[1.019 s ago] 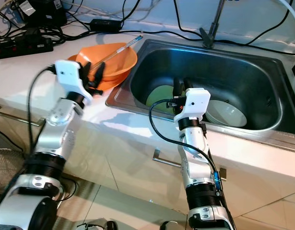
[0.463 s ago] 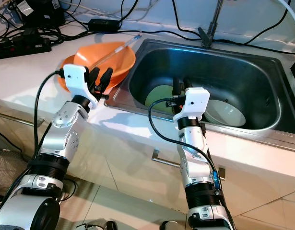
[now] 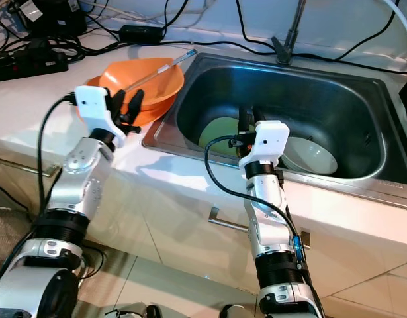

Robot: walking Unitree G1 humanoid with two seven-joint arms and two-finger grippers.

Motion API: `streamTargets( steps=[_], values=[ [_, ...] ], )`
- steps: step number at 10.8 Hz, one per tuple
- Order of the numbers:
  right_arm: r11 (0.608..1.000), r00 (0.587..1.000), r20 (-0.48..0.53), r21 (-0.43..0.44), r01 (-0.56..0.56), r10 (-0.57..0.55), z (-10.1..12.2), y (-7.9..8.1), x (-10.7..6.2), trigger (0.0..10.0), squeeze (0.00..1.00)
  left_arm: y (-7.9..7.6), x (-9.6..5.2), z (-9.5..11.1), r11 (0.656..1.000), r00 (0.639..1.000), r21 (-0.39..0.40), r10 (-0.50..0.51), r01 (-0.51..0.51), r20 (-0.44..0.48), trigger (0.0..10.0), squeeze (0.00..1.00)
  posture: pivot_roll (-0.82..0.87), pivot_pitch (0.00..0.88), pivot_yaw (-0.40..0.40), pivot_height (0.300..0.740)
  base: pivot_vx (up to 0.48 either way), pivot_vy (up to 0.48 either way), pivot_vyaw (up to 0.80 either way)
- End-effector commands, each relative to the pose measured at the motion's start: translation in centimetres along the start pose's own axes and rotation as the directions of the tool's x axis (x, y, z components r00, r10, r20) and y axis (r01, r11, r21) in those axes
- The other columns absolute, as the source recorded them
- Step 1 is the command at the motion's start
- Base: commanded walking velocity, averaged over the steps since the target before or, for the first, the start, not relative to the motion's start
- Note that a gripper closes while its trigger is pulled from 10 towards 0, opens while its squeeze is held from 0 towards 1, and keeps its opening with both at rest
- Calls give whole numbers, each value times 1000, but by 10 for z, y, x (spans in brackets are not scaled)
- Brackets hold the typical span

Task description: Kitchen organization

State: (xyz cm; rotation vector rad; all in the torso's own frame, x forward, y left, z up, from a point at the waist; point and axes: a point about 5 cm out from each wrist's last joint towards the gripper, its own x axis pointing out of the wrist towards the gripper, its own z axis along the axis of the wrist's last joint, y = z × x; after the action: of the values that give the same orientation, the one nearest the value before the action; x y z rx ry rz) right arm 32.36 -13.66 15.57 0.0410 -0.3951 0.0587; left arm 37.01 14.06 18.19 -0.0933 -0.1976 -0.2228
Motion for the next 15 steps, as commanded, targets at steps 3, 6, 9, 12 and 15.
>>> streamTargets(
  steps=[3,6,9,12,15],
  values=[
    [1000,999,-41,6,12,-12,-8,0,-2,10000,0,20,-3,6,997,997,14,72,-72,0,10000,0,62,74,39,740,0,0,0],
    [1000,999,-47,13,19,-18,-9,-1,-3,10000,0,38,-8,13,991,992,42,123,-124,11,10000,0,72,79,37,740,0,0,0],
    [1000,999,-52,14,18,-18,-10,-1,-3,10000,0,55,-10,19,982,984,73,176,-177,15,10000,0,73,83,35,740,0,0,0],
    [1000,998,-53,12,24,-23,-11,-2,-3,10000,0,31,-3,33,998,996,50,35,-39,85,10000,0,72,88,36,740,0,0,0],
    [1000,998,-54,12,26,-25,-11,-3,-3,10000,0,-5,5,34,992,987,4,-123,124,101,10000,0,67,92,37,740,0,0,0]
  ],
)
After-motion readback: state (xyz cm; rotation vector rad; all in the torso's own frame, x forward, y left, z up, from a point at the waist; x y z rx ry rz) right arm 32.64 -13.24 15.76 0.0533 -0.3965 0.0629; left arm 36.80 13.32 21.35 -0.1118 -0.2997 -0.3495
